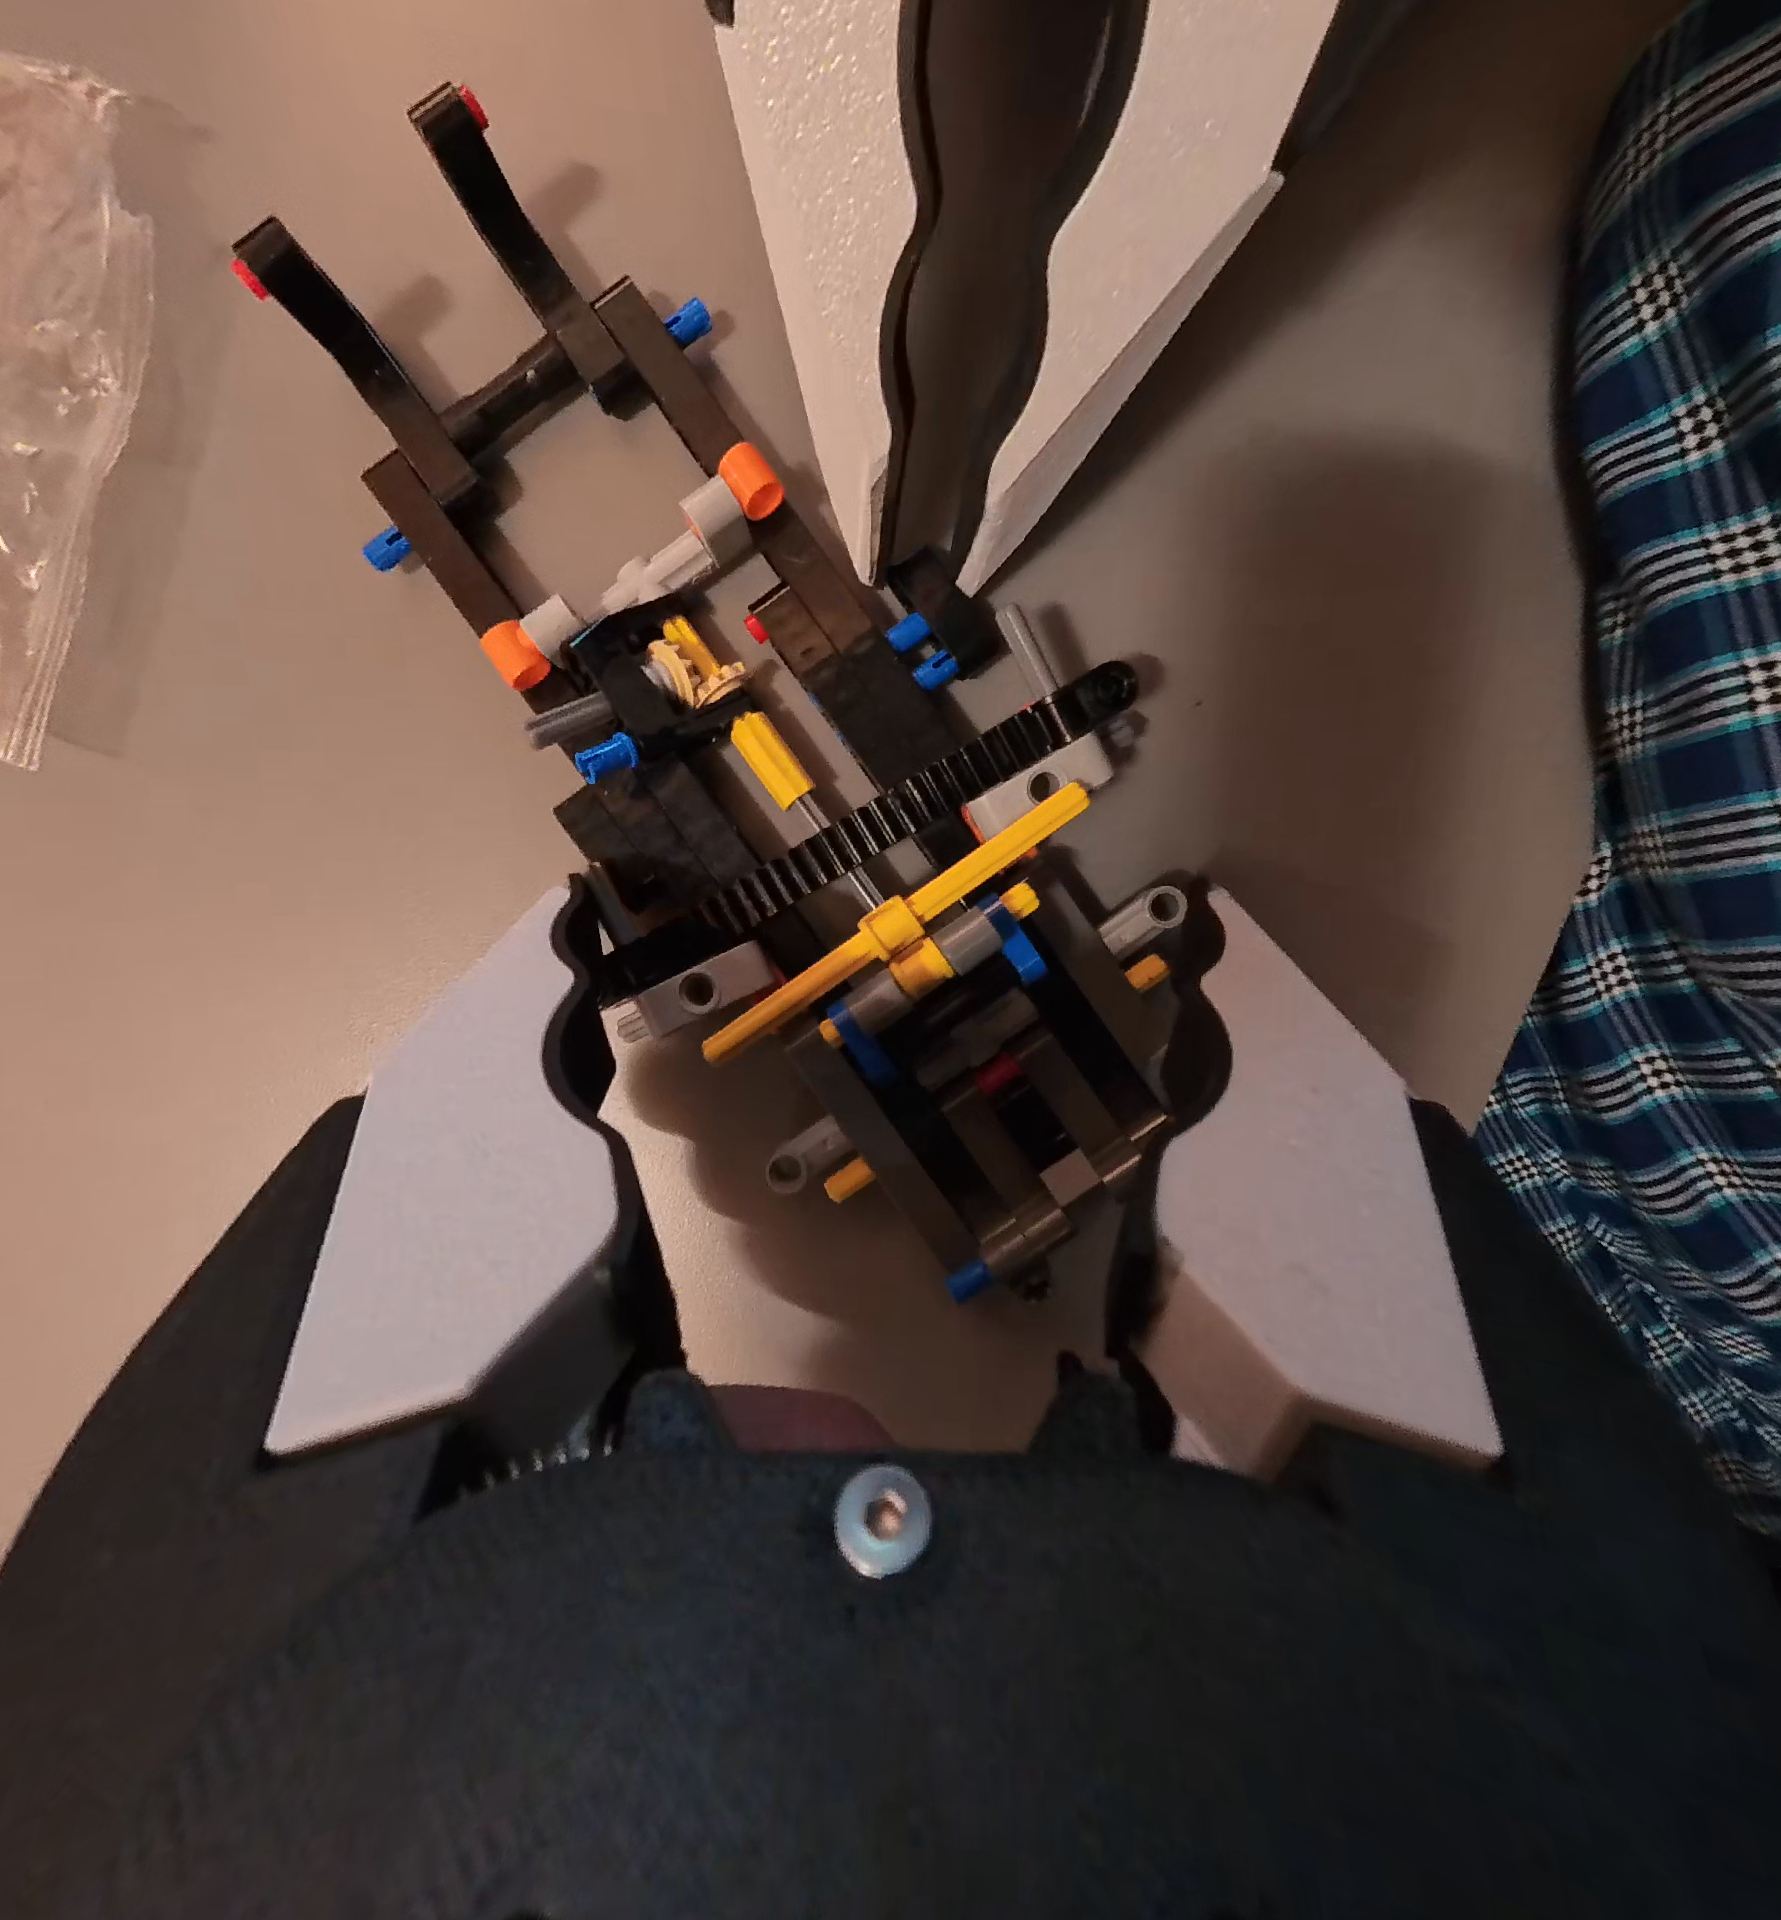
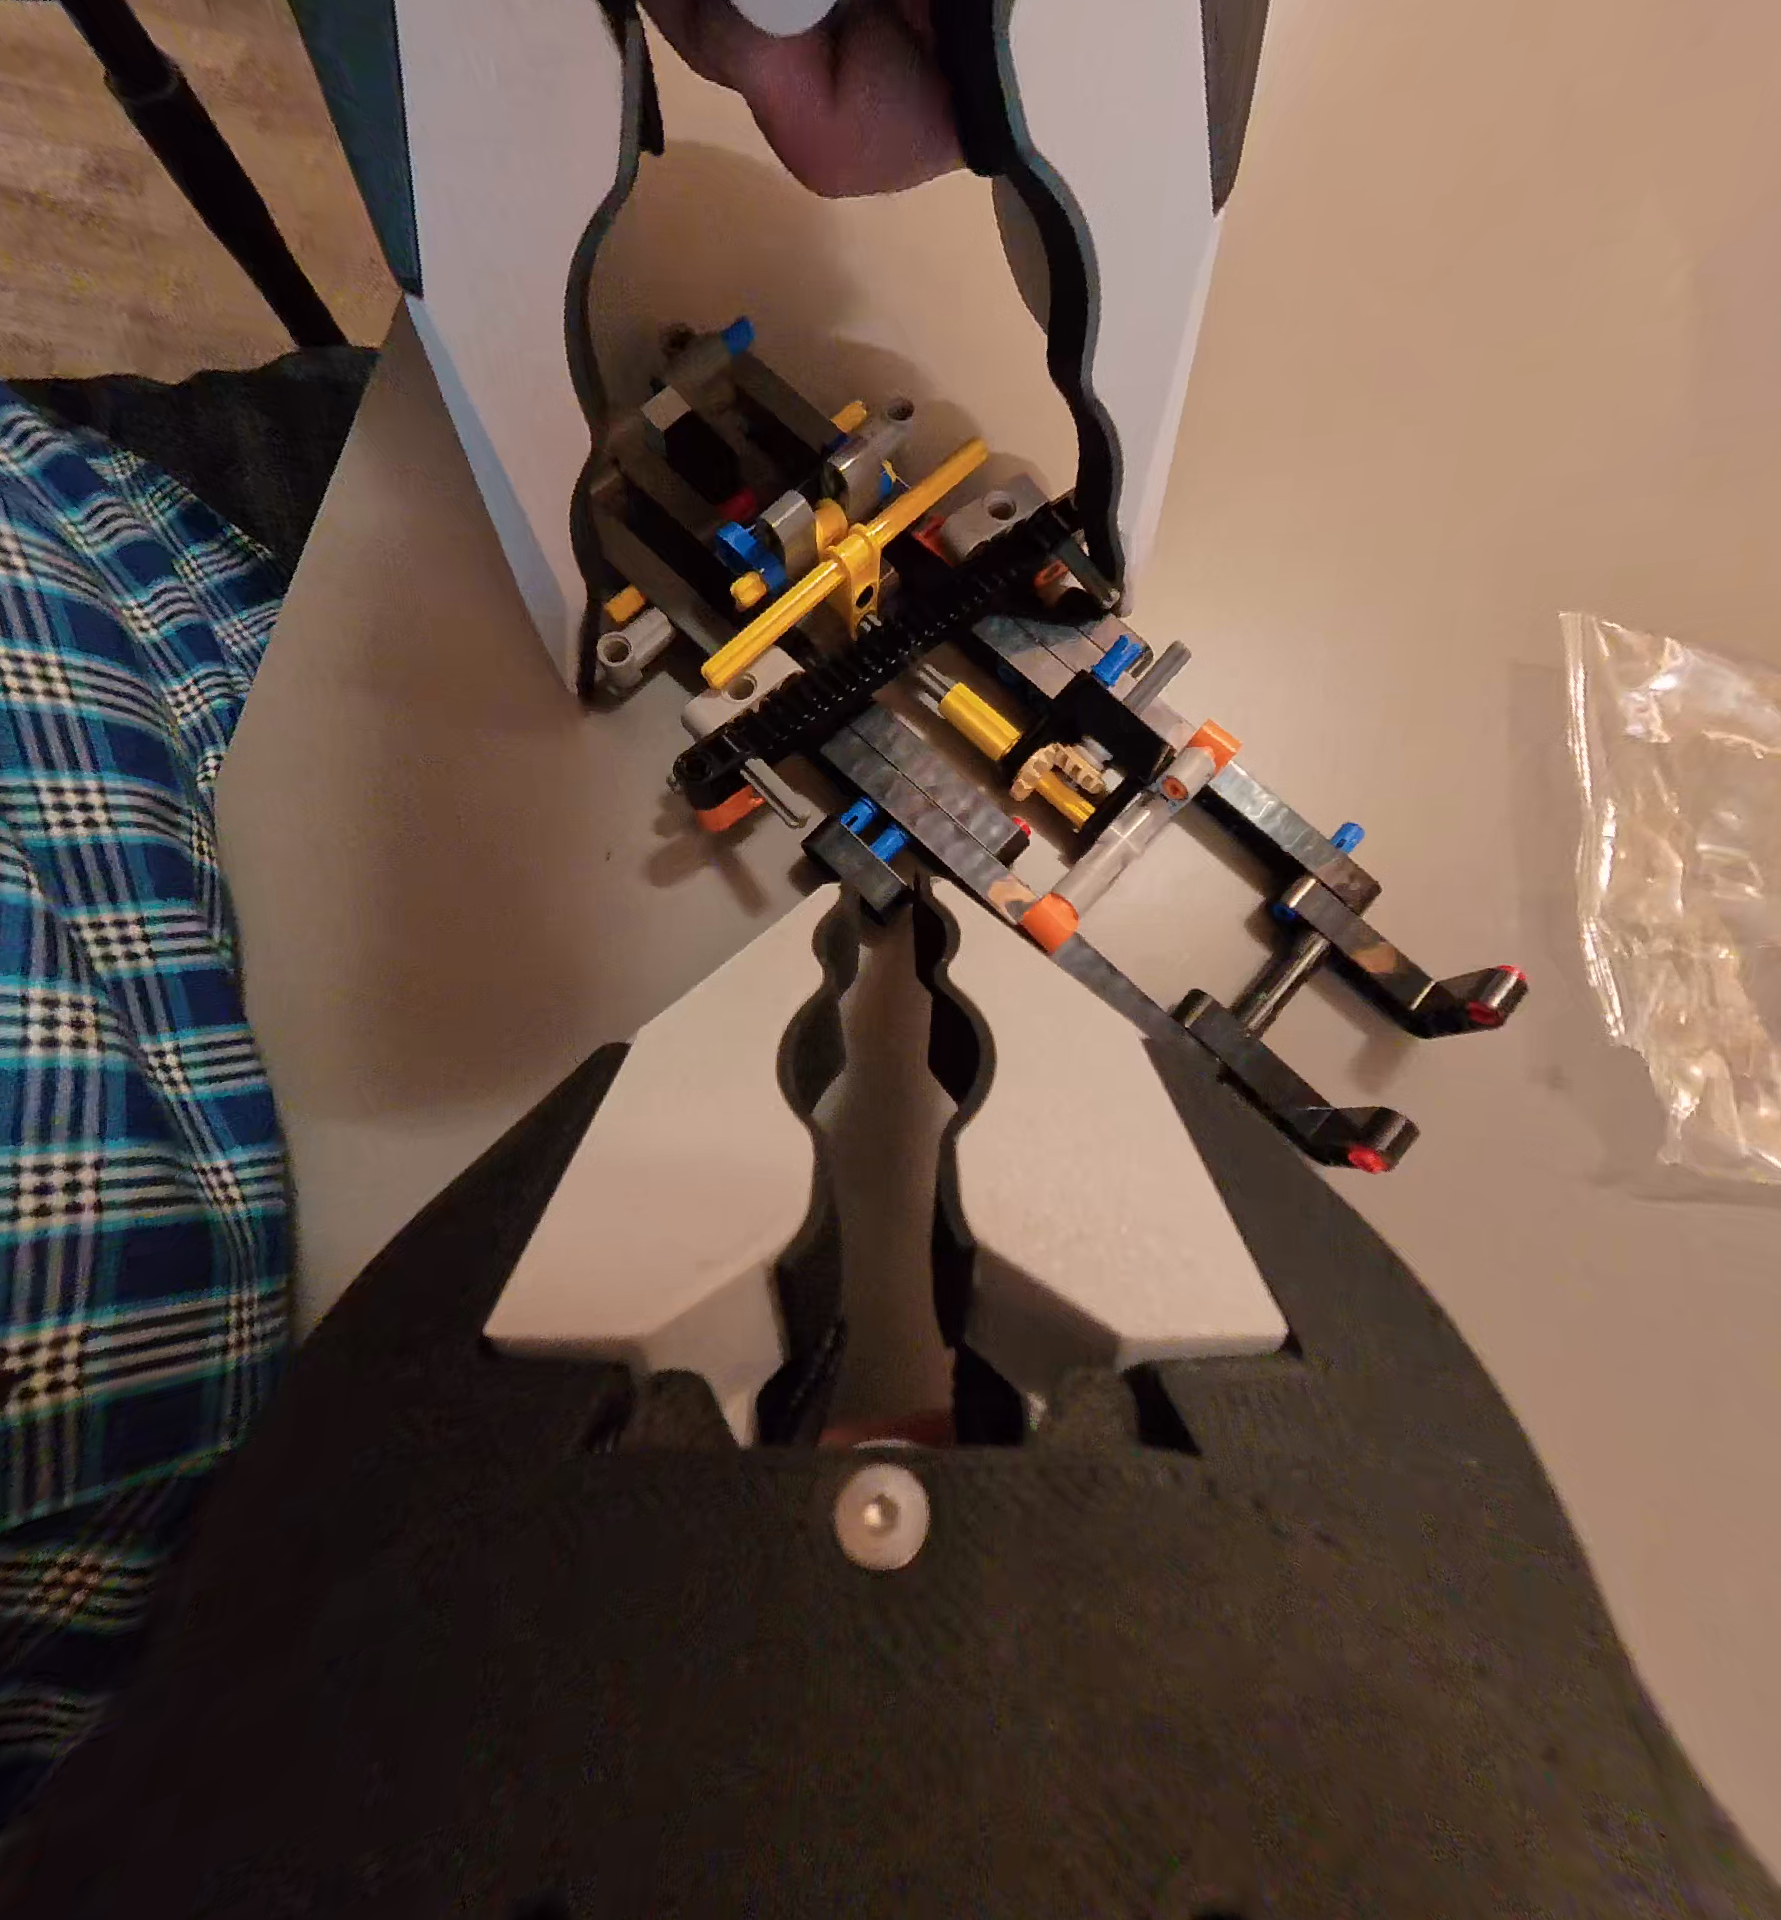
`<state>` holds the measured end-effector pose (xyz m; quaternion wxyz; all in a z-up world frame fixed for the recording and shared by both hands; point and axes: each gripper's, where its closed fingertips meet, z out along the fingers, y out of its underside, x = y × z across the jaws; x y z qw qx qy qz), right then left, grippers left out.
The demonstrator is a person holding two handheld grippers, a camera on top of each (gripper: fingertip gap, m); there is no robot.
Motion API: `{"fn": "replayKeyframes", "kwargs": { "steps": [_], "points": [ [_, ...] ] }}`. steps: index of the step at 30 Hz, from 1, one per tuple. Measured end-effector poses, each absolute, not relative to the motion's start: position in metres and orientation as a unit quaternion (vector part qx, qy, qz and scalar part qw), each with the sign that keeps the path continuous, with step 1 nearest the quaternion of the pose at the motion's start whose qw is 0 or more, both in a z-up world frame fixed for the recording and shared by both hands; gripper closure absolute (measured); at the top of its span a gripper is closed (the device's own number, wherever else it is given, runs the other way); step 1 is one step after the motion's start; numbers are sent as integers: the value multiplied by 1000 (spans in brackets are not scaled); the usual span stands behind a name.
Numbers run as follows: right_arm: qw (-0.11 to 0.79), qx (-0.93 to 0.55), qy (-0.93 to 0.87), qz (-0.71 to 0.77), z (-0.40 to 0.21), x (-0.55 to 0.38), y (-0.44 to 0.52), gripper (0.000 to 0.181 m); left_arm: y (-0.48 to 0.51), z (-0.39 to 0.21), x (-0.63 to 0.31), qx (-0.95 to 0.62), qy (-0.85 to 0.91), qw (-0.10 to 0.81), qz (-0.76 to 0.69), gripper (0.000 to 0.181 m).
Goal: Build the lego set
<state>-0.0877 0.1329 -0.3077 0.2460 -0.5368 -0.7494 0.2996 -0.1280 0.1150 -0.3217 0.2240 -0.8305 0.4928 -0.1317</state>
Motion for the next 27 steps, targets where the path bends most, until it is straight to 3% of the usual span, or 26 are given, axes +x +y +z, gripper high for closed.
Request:
{"fn": "replayKeyframes", "kwargs": {
  "steps": [27],
  "points": [
    [275, -549, -727, 307, -306, -105, 140, 175, 132, -321, -141, -836, 479, 238, -122, 65]
  ]
}}
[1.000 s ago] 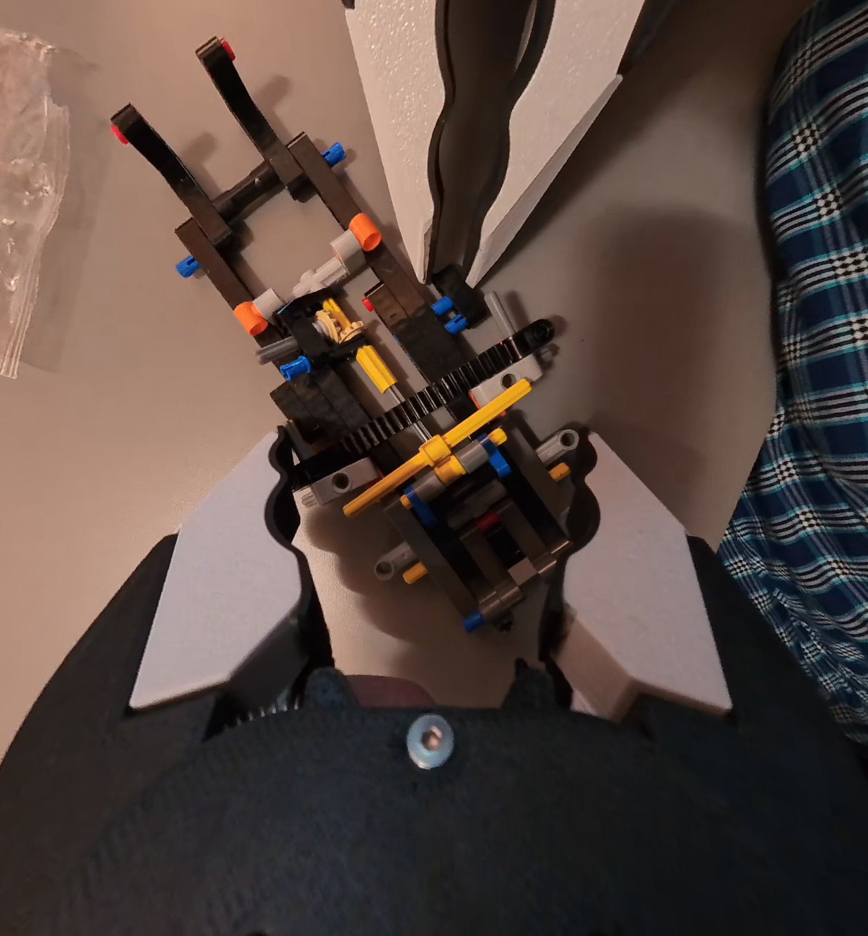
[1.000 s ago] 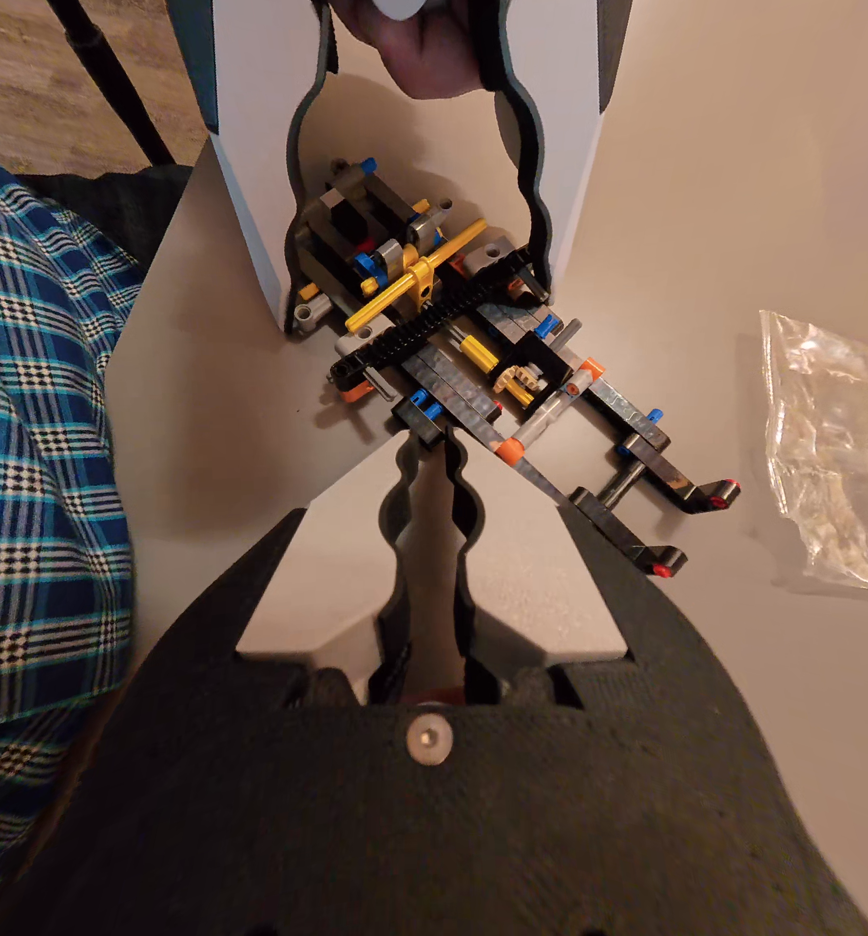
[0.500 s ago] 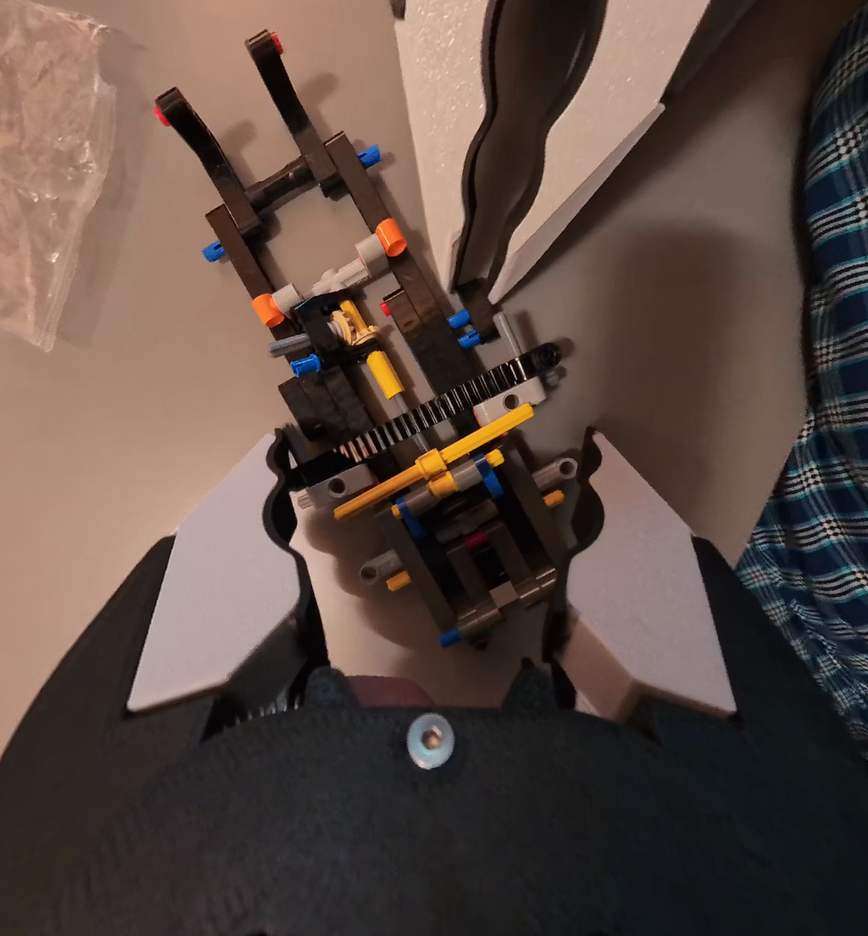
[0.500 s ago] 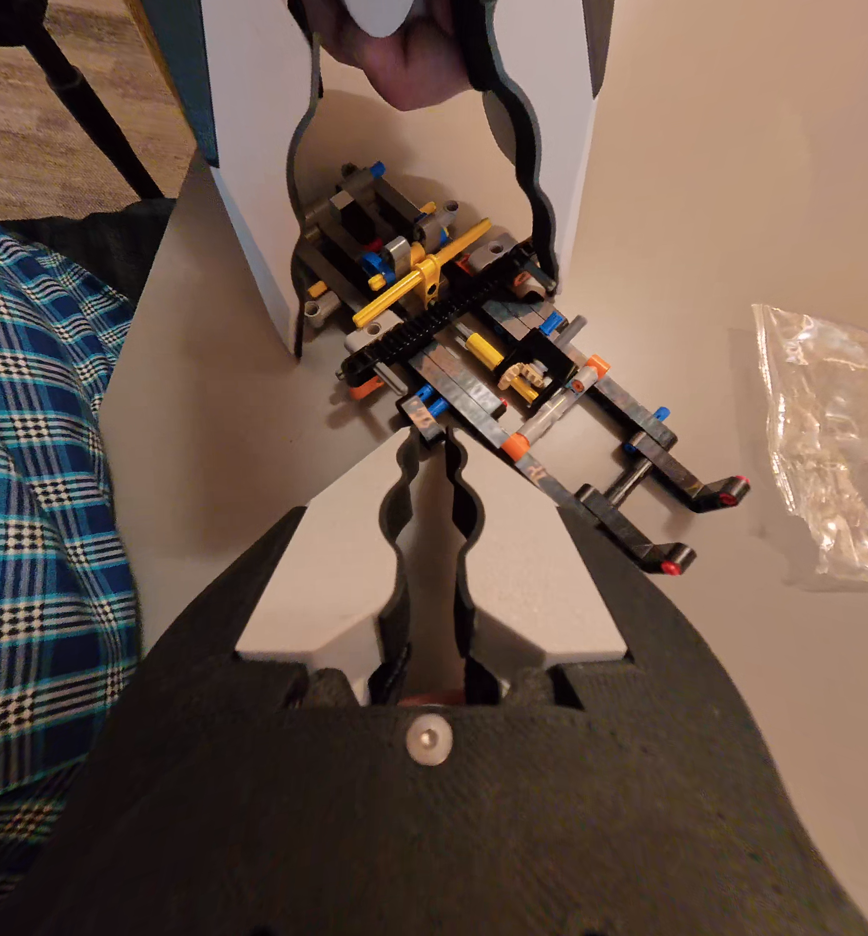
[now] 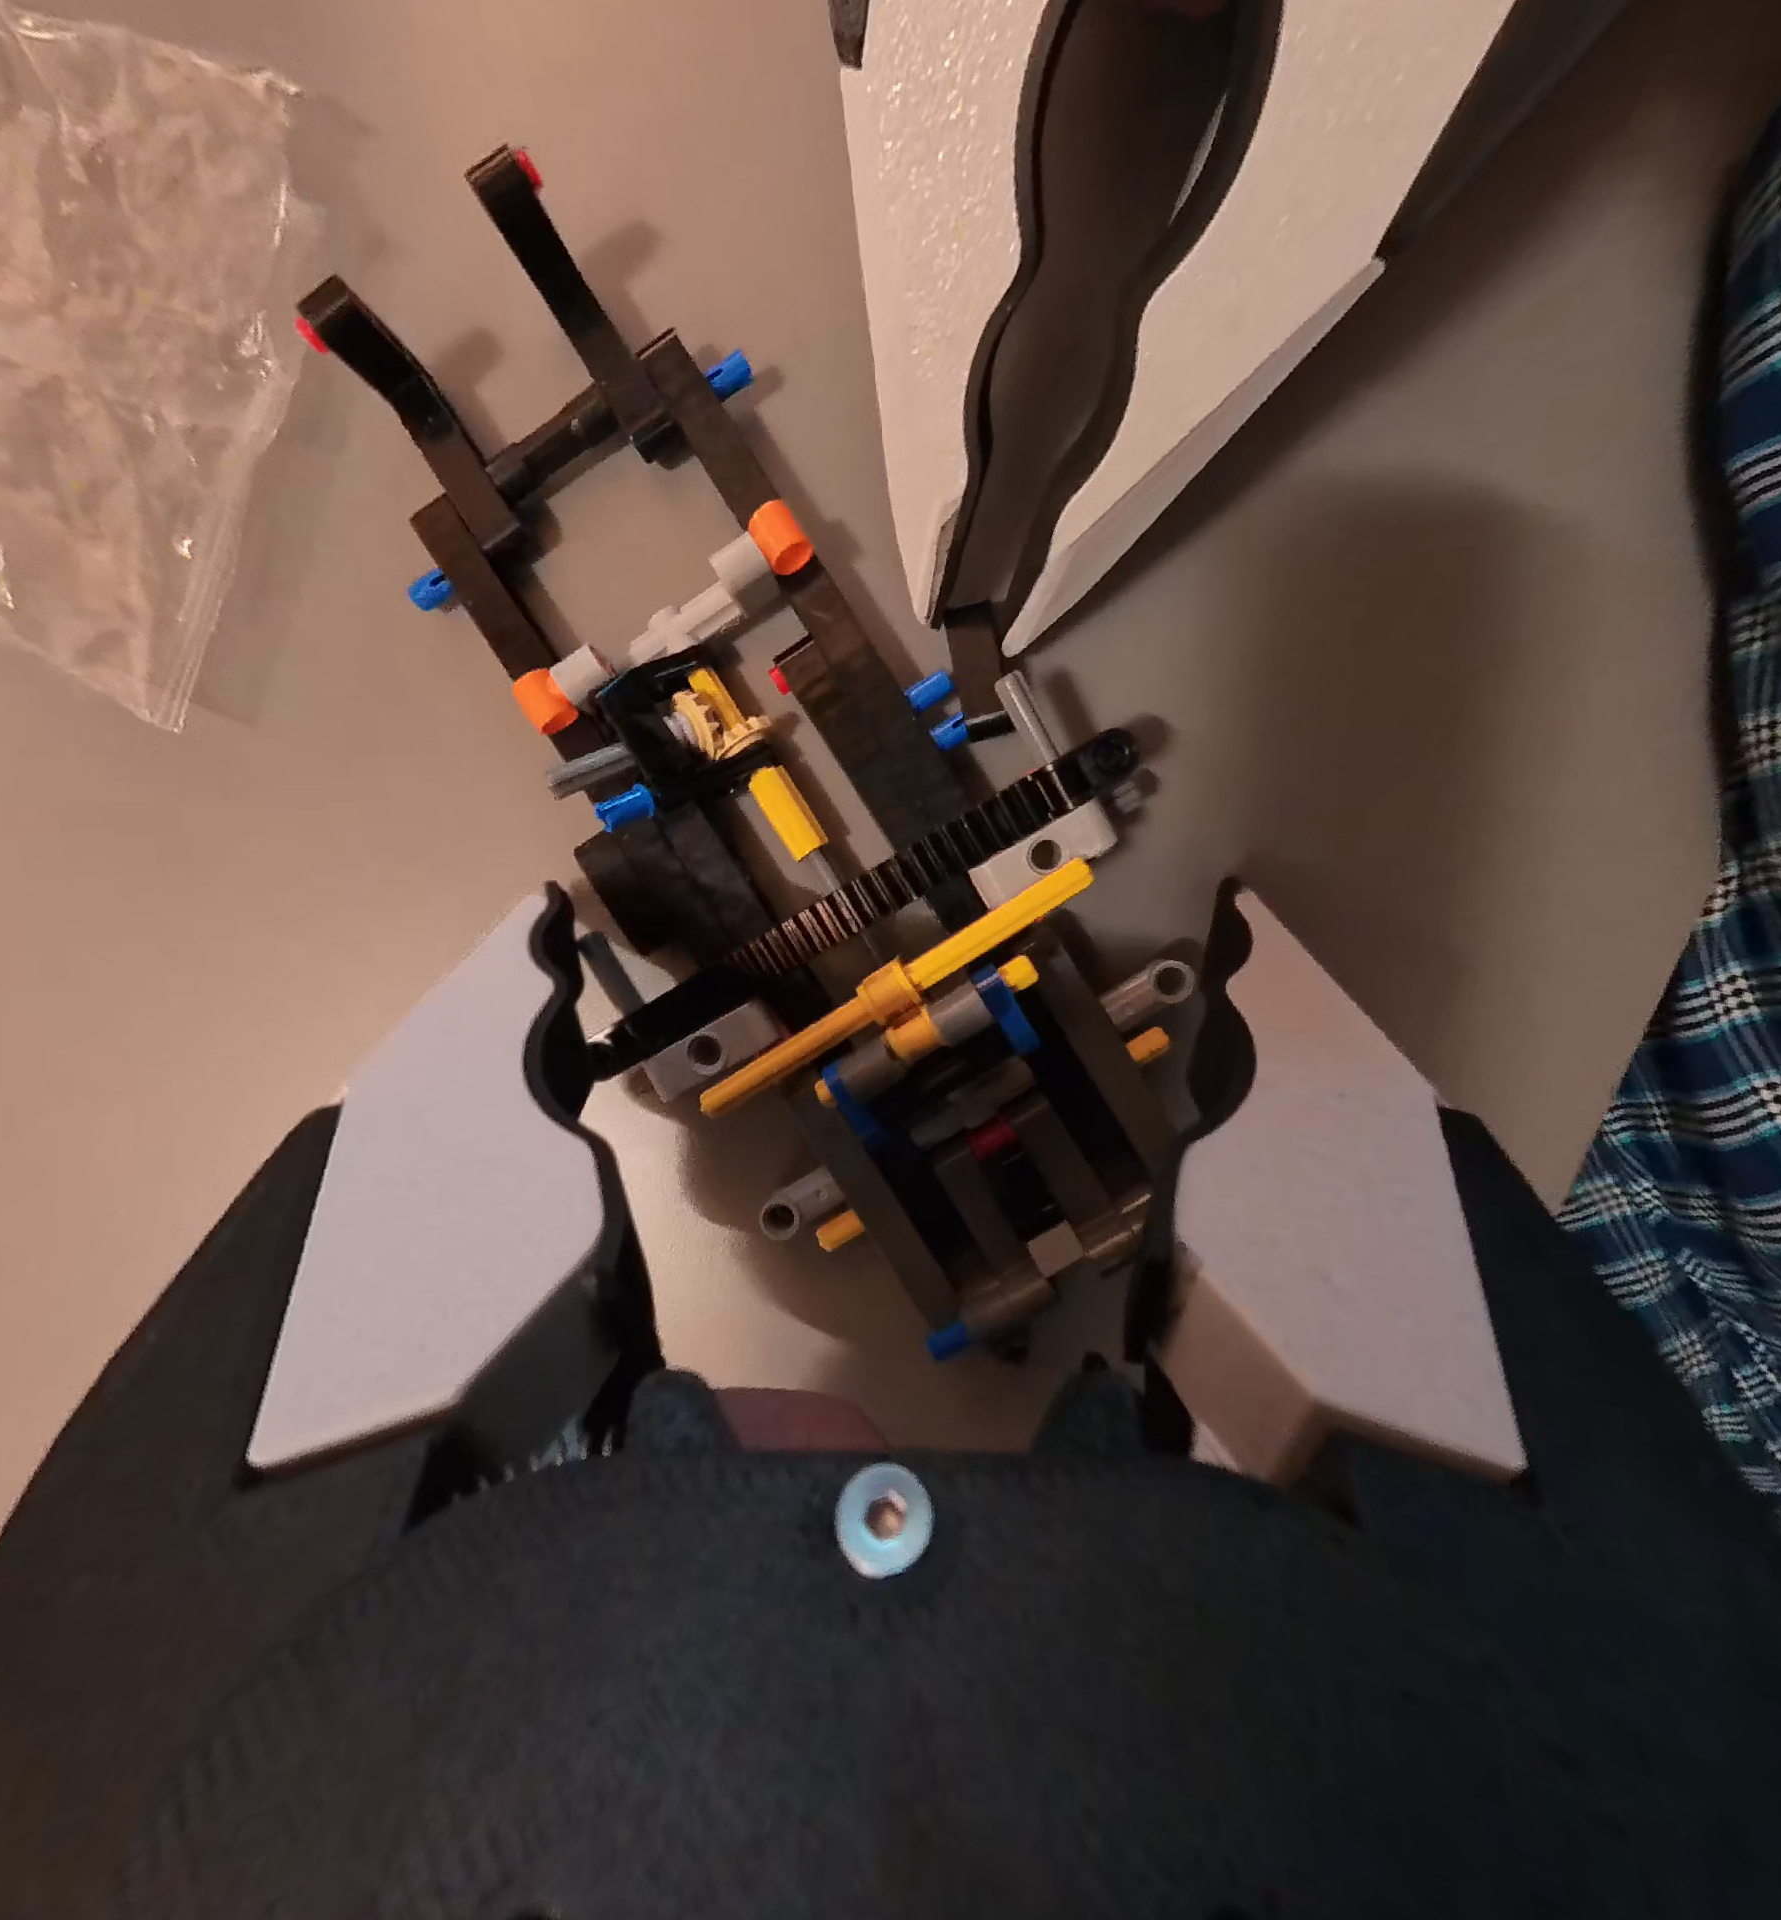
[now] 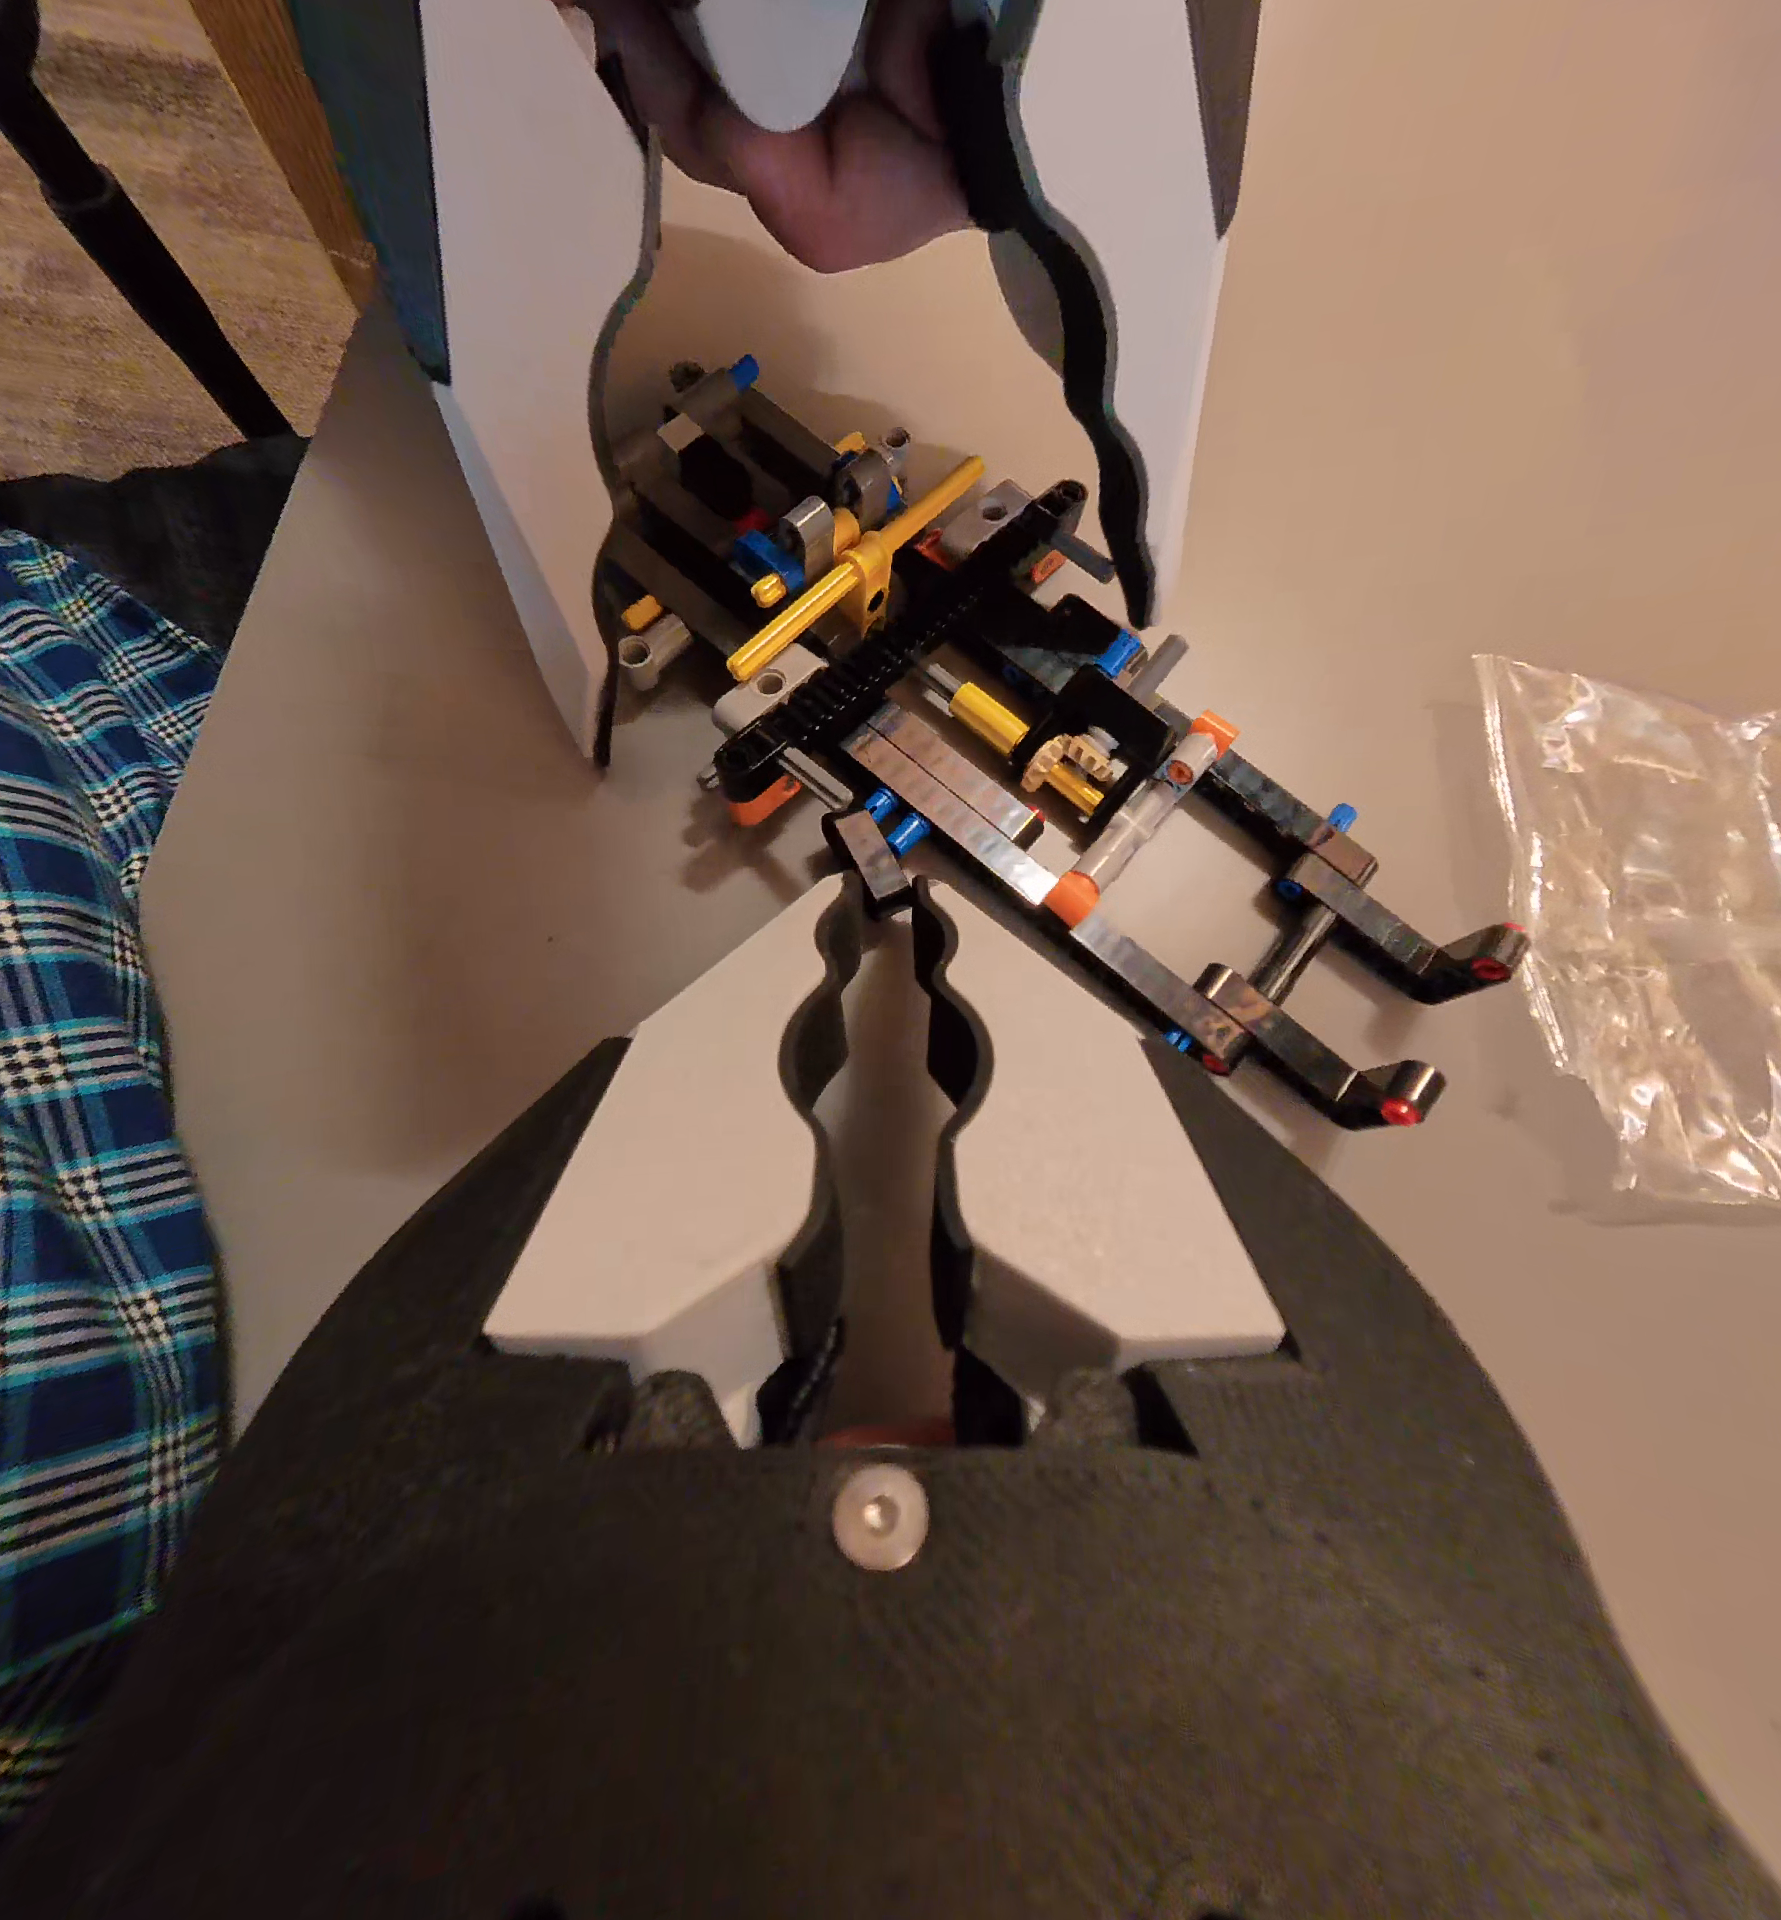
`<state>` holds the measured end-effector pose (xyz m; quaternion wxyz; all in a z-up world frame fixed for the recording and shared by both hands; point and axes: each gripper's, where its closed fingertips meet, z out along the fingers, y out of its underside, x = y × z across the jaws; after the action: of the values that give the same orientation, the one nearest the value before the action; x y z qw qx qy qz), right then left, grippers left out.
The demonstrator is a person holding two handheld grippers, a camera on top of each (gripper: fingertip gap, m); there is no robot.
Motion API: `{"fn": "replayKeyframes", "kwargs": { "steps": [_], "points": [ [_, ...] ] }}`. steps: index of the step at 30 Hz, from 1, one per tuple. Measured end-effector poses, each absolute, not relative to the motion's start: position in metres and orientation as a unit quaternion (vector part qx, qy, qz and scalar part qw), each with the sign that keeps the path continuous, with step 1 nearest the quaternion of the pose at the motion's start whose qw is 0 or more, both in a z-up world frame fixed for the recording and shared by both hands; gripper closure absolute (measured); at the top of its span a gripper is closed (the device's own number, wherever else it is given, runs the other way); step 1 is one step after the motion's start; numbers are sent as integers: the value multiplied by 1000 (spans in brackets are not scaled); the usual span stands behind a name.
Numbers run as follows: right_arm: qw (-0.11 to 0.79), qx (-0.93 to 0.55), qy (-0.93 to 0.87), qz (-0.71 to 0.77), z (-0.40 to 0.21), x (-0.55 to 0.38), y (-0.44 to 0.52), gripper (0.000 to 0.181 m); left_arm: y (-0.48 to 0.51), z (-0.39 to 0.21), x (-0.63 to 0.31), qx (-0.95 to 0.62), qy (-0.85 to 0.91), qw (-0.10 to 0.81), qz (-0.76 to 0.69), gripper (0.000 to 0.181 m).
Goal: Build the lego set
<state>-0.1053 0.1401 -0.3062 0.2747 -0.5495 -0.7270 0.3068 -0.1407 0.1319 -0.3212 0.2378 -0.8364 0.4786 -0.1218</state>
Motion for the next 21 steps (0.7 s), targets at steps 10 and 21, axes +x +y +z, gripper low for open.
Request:
{"fn": "replayKeyframes", "kwargs": {
  "steps": [10, 21],
  "points": [
    [279, -549, -727, 304, -308, -108, 143, 175, 136, -322, -140, -844, 462, 242, -128, 74],
    [292, -553, -718, 305, -302, -114, 142, 177, 141, -320, -137, -848, 430, 278, -135, 78]
  ]
}}
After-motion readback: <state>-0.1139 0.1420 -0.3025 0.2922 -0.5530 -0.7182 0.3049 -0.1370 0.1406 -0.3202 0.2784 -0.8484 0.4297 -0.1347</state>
